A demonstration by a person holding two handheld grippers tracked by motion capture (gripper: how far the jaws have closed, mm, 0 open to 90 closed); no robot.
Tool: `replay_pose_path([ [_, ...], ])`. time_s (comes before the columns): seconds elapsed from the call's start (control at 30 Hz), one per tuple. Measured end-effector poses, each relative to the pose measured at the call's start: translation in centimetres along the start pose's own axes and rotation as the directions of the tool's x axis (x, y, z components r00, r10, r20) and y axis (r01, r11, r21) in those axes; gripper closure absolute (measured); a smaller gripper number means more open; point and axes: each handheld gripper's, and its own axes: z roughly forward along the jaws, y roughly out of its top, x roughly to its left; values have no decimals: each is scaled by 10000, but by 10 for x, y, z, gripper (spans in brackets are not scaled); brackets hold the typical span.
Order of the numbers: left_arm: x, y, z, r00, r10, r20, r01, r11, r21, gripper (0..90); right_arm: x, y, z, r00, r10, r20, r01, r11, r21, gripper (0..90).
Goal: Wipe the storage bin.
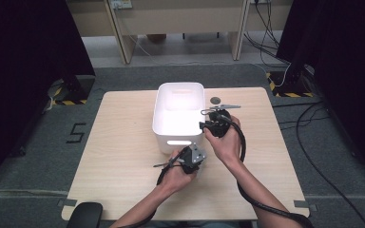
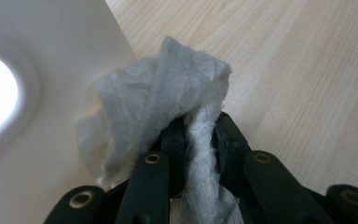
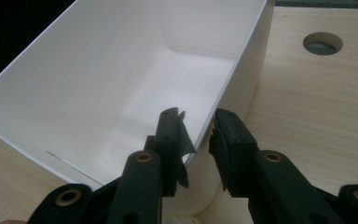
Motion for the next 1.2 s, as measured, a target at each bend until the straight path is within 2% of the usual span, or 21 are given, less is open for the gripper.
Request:
replay_pose_path([
  [0.23, 1, -3, 2, 9999, -35, 102, 35, 10000, 59, 772, 0, 0, 1, 10000, -68, -2, 68, 10000, -44, 716],
  [0.47, 2, -5, -9, 9997, -124, 195, 123, 9999, 40, 772, 0, 0, 3, 9999, 68, -121, -67, 9999, 133, 662],
  [0.7, 12, -25, -46, 9987, -465, 186, 466, 9989, -64, 772, 0, 2, 5, 9999, 113, -112, -111, 9998, 189, 646],
  [0.83, 27, -43, -75, 9952, -978, -102, 976, 9950, -209, 772, 0, 3, 7, 9998, 170, -66, -169, 9996, 228, 643],
  [0.93, 43, -61, -101, 9866, -1532, -565, 1512, 9878, -379, 772, -1, 3, 9, 9997, 230, -47, -228, 9991, 357, 644],
  [1.03, 62, -80, -127, 9718, -1994, -1262, 1949, 9797, -473, 772, -1, 2, 11, 9997, 248, -40, -246, 9991, 343, 634],
  [1.2, 93, -107, -158, 9310, -2839, -2293, 2763, 9588, -656, 771, -1, 3, 12, 9997, 229, 39, -231, 9987, 446, 633],
])
